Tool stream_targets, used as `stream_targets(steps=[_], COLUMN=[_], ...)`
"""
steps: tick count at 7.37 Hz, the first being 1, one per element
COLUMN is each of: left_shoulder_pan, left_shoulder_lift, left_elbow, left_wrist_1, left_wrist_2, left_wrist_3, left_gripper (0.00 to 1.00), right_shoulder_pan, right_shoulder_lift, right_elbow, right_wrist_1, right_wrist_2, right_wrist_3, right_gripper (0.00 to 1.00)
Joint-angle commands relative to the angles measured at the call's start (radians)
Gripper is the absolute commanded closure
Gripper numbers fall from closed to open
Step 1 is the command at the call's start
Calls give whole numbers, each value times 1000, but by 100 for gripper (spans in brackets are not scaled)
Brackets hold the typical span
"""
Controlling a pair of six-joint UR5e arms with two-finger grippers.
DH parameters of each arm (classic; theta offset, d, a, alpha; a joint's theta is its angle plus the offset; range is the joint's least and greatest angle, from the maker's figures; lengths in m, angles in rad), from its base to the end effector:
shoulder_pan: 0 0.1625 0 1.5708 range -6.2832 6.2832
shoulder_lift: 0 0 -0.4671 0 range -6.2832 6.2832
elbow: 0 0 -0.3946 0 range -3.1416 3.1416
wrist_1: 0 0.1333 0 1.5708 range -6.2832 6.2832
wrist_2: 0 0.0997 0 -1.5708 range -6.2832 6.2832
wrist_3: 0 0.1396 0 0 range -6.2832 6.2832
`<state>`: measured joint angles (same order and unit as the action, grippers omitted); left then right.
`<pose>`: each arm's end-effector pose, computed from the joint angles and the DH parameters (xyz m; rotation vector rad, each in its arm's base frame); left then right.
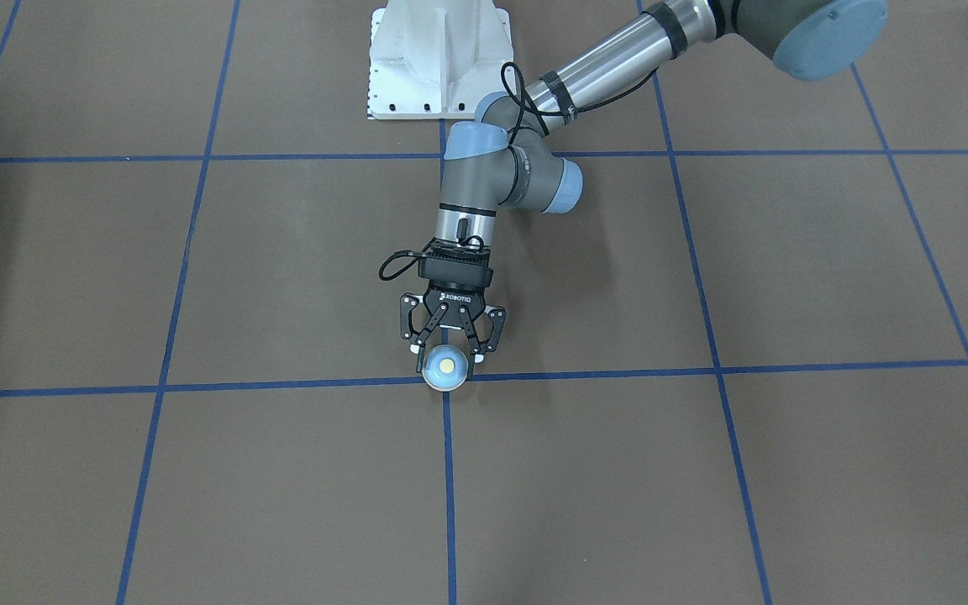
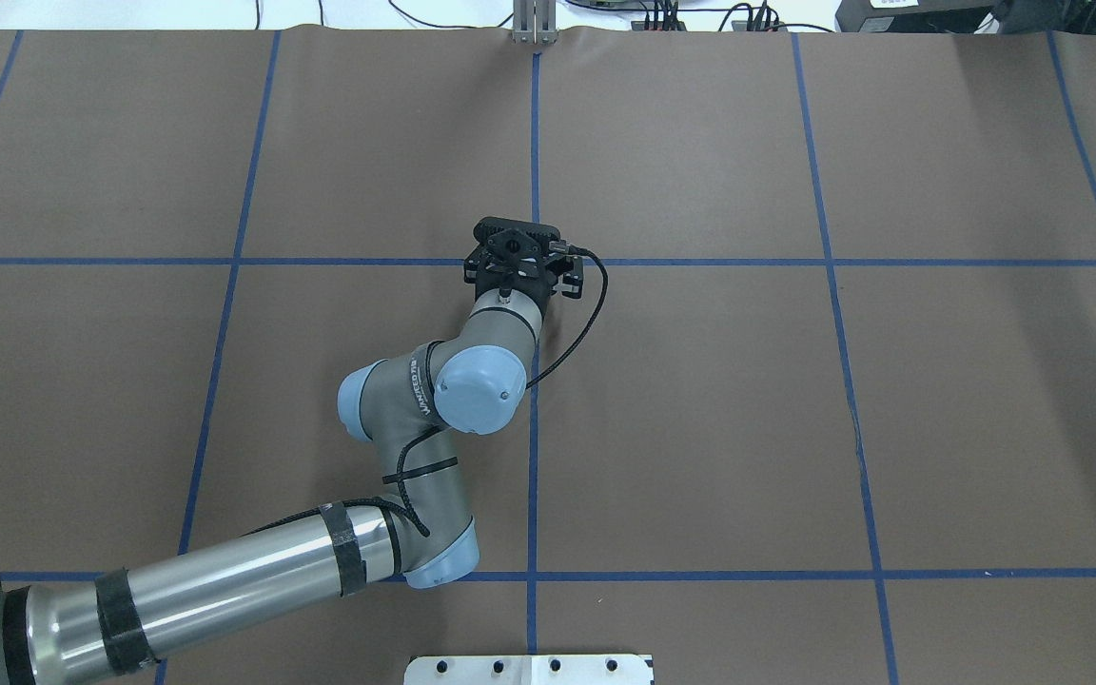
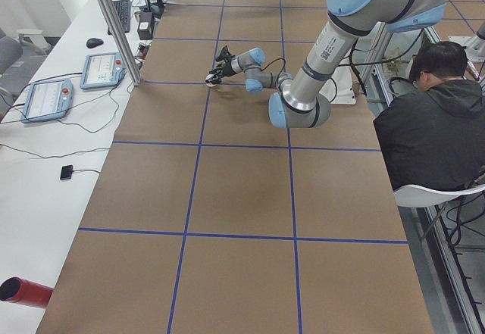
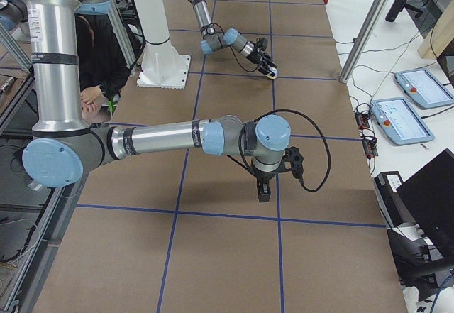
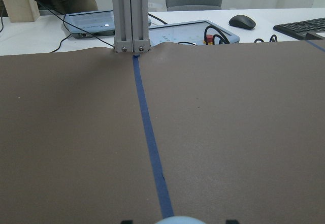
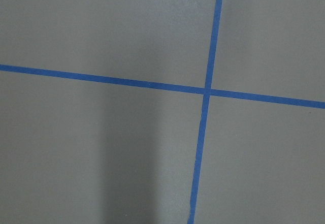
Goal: Place and press bell with both arms
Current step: 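Move the left gripper with the bell over the table's center grid crossing, then lower the bell onto the center crossing and open the left gripper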
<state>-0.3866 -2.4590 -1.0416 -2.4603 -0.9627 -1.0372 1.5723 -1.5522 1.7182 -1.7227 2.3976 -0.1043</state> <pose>0.7274 -0.5262 0.2602 1.0036 0.8451 -0.2538 0.0313 -0.4988 0.6574 0.0570 -0.8253 -0.1027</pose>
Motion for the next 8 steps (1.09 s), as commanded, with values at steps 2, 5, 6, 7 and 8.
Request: stream_targets(steps=[2,5,6,7,8], left_shoulder_pan=[-3,-101,-159,-225,-298], left_shoulder_lift=[-3,3,17,61,151], left_elbow=[-24,-74,-75,-99,-148], left_wrist_1=[-8,64,139,200,208], left_wrist_2=[-7,-138,-224,-349,-461], left_wrist_3=[6,114,115,156,216], left_gripper=[0,0,0,0,0], right_shoulder_pan=[0,-21,-52,-96,-154], right_shoulder_lift=[9,88,122,160,200], right_elbow=[1,9,9,50,75], right_wrist_1=[0,-2,0,0,0], right_wrist_2=[0,12,49,51,46], right_wrist_3=[0,46,166,266,366], right_gripper=[0,0,0,0,0])
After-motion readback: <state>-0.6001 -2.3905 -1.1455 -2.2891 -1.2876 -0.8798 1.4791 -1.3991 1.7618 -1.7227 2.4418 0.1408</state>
